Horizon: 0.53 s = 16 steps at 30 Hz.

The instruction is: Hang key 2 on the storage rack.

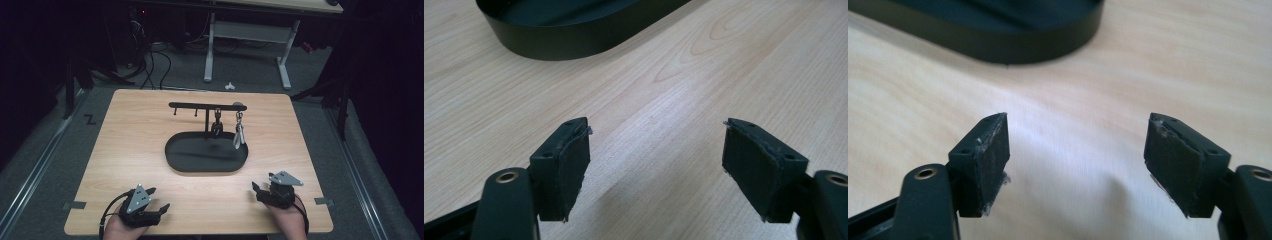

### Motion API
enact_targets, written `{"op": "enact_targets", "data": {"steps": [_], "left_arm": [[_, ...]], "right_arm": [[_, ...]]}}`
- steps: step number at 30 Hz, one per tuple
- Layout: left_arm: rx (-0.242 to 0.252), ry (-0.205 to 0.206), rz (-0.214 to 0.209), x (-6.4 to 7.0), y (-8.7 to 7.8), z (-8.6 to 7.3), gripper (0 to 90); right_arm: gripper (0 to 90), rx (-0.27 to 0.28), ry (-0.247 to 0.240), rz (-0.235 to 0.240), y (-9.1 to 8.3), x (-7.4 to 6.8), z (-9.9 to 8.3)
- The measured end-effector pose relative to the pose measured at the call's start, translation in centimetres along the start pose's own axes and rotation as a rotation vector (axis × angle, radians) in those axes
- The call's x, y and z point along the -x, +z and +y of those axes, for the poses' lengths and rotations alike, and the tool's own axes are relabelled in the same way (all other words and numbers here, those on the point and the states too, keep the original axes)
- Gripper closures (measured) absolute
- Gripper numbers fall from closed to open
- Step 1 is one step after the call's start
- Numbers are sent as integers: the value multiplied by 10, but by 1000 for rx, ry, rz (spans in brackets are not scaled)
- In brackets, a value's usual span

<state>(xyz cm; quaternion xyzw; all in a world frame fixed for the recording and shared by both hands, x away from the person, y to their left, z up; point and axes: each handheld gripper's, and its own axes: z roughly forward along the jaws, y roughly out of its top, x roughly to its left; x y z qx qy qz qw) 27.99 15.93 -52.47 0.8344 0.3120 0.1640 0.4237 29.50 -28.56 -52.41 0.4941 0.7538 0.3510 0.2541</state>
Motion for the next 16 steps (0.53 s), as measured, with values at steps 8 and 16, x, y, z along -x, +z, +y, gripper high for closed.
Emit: {"op": "enact_targets", "data": {"steps": [8,16], "left_arm": [[5,12,4,4,0,3,272],[19,18,-2,3,-1,5,270]], "right_arm": [[227,15,18,-30,-7,12,-6],[216,11,33,-43,-10,12,-8]]}}
